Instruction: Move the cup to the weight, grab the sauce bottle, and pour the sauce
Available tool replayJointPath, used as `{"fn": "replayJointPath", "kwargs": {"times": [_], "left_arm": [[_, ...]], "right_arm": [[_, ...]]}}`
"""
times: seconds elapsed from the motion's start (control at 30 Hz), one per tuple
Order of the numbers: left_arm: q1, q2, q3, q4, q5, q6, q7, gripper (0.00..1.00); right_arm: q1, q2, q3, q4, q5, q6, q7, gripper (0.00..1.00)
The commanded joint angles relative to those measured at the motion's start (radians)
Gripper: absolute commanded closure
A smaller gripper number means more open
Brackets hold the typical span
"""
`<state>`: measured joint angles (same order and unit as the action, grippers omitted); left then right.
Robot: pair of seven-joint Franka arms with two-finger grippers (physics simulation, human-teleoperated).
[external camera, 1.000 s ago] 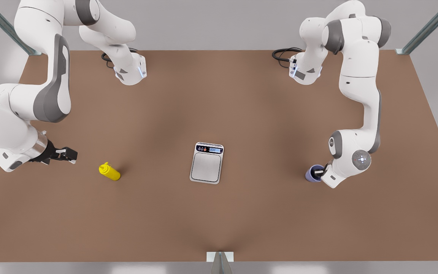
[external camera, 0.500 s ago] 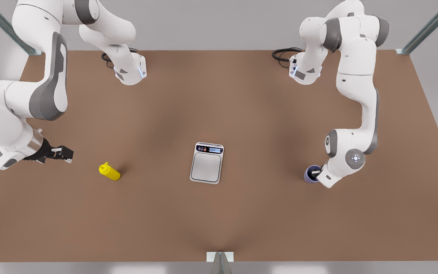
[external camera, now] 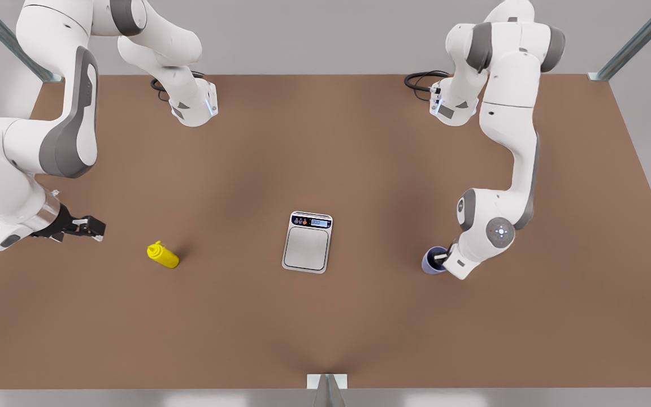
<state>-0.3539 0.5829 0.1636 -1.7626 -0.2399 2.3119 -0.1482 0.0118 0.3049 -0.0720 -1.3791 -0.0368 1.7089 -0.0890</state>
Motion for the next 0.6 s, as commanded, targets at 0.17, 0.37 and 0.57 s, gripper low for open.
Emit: {"fn": "replayJointPath", "kwargs": {"times": [0.17, 0.37, 0.57], "left_arm": [[-0.042, 0.003, -0.001, 0.018, -0.122, 0.001, -0.037, 0.79], [-0.126, 0.025, -0.001, 0.066, -0.122, 0.007, -0.188, 0.79], [-0.201, 0.067, -0.015, 0.143, -0.121, 0.003, -0.353, 0.79]], "right_arm": [[-0.009, 0.000, -0.002, -0.002, 0.000, 0.000, -0.002, 0.00], [-0.009, 0.000, -0.002, -0.002, 0.000, 0.000, -0.002, 0.00], [-0.176, 0.011, 0.001, -0.040, 0.103, 0.021, -0.587, 0.00]]}}
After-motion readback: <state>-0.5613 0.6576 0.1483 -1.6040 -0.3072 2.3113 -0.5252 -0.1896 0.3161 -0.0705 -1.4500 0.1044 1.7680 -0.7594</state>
